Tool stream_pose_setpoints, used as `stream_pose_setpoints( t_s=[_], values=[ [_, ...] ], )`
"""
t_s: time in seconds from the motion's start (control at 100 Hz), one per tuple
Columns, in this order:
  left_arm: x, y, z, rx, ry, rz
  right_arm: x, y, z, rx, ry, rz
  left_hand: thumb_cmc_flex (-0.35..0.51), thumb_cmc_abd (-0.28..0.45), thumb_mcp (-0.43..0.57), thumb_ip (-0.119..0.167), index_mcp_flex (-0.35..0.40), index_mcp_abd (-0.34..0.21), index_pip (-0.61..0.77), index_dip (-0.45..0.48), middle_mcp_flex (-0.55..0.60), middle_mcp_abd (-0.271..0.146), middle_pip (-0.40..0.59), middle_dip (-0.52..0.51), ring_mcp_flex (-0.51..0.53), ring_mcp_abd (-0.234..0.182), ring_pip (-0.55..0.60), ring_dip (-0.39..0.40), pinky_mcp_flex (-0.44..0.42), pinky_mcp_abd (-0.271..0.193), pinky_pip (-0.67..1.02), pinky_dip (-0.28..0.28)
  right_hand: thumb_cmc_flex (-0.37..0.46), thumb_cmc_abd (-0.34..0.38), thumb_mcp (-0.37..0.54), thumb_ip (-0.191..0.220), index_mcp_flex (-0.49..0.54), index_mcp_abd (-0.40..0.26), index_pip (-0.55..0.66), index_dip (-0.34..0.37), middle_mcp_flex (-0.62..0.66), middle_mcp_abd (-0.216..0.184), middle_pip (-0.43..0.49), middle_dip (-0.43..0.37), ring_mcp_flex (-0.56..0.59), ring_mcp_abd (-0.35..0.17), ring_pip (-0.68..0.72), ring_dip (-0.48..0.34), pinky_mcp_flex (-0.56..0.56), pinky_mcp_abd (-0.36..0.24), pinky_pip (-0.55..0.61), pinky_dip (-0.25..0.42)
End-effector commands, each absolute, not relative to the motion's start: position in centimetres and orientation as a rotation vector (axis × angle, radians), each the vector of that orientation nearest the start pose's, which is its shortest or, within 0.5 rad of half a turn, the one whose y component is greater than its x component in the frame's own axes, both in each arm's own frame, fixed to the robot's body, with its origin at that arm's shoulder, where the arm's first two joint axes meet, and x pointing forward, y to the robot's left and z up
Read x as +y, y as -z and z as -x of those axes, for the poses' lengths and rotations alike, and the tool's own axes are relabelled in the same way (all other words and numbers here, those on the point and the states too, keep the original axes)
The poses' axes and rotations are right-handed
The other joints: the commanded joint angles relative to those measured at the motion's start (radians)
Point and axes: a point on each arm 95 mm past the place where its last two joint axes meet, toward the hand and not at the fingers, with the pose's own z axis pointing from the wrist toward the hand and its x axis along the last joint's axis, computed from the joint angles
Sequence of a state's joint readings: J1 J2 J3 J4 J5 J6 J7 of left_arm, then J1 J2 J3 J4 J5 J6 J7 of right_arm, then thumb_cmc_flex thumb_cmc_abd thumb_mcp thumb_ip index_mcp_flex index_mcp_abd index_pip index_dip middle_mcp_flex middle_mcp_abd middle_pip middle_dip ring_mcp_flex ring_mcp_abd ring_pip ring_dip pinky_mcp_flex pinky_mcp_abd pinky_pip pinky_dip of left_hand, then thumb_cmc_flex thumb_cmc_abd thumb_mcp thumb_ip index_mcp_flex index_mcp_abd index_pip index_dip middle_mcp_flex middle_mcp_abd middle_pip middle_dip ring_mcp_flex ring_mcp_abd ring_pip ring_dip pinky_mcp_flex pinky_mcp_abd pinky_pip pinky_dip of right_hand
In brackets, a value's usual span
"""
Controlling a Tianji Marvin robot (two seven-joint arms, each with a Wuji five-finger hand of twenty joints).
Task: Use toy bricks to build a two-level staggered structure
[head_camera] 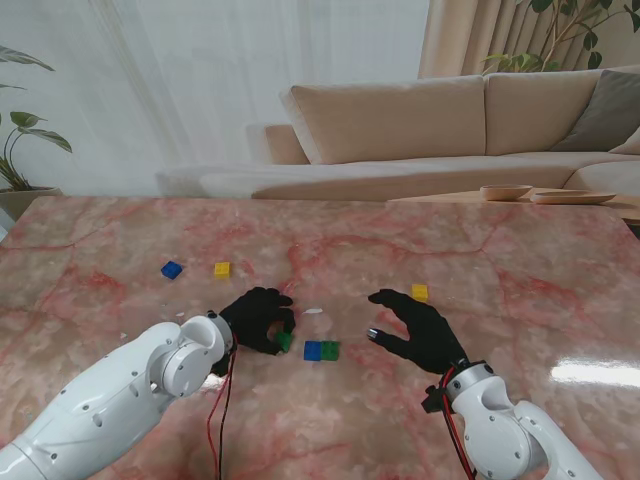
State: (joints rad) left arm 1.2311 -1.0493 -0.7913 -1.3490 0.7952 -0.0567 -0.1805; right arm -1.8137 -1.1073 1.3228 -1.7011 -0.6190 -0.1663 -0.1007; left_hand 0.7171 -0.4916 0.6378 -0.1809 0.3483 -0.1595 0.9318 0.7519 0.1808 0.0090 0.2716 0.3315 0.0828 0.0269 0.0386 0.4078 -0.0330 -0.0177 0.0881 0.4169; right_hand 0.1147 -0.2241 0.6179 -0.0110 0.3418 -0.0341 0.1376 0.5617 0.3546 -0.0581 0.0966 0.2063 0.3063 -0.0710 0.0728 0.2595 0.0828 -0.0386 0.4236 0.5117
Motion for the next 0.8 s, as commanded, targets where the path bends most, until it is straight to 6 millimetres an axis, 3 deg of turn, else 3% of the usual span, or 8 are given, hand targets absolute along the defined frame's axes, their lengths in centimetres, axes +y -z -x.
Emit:
stream_pose_setpoints(
  t_s=[0.0,0.48,0.79],
  values=[
    [-5.9,38.3,-42.5,2.002,1.367,1.26,-1.0,35.1,-33.2,-1.652,2.366,2.065,-0.025,0.039,0.003,0.024,0.074,-0.026,0.081,0.037,0.027,0.006,0.022,-0.004,-0.045,0.015,0.022,0.015,-0.012,0.001,0.014,0.016,-0.008,0.01,0.014,-0.001,-0.003,-0.033,-0.009,-0.008,-0.022,-0.005,-0.013,-0.001,-0.031,-0.035,-0.005,0.011,-0.015,-0.013,-0.001,-0.017],
    [-7.0,39.0,-42.0,1.989,1.413,1.251,-1.1,35.1,-33.2,-1.656,2.365,2.065,-0.046,0.038,0.008,0.032,0.076,-0.03,0.098,0.05,0.029,0.005,0.033,0.001,-0.046,0.016,0.028,0.034,-0.014,0.002,0.02,0.027,-0.009,0.013,0.012,-0.001,-0.006,-0.033,-0.012,-0.007,-0.022,-0.006,-0.017,0.002,-0.031,-0.035,-0.004,0.011,-0.016,-0.013,-0.003,-0.016],
    [-7.5,38.3,-41.4,2.001,1.417,1.253,-1.1,35.2,-33.2,-1.653,2.372,2.057,-0.051,0.041,0.006,0.031,0.079,-0.036,0.108,0.052,0.029,0.005,0.036,0.002,-0.047,0.017,0.028,0.04,-0.015,0.002,0.021,0.032,-0.006,0.012,0.011,-0.001,-0.005,-0.033,-0.013,-0.006,-0.023,-0.006,-0.018,0.003,-0.031,-0.035,-0.005,0.011,-0.014,-0.013,-0.002,-0.015]
  ],
)
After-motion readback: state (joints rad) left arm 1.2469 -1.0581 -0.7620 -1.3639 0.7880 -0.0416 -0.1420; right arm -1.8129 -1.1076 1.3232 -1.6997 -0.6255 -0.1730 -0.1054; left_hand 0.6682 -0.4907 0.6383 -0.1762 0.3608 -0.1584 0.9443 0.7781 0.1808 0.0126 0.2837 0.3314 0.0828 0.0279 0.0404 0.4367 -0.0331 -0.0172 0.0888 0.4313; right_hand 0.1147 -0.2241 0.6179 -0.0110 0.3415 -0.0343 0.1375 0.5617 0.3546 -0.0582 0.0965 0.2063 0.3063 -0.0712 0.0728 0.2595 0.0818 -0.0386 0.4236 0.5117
